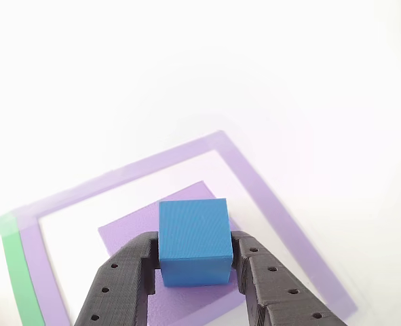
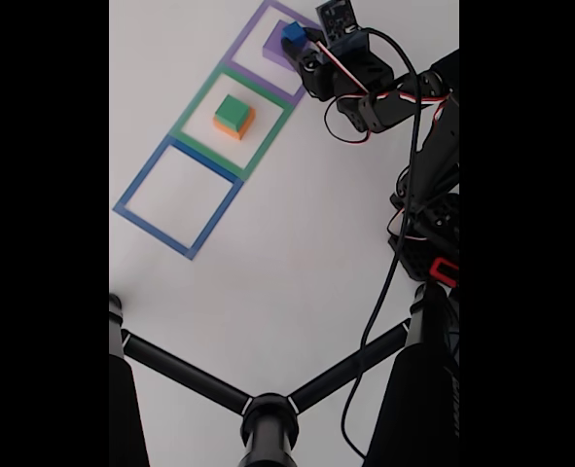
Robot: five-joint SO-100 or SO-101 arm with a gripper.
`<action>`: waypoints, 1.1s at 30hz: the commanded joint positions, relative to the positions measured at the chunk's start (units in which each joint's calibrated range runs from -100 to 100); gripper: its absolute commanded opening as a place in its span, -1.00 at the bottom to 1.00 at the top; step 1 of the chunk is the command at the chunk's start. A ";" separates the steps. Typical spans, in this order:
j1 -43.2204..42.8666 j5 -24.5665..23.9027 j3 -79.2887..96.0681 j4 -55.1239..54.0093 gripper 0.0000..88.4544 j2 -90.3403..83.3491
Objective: Tower of hanoi
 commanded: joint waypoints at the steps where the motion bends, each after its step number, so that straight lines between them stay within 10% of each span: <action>1: -1.33 0.20 0.03 3.19 -0.94 -6.32; 20: -7.56 0.20 -12.69 69.42 -0.99 -51.05; 33: -17.06 0.20 -57.69 125.62 -0.99 -54.28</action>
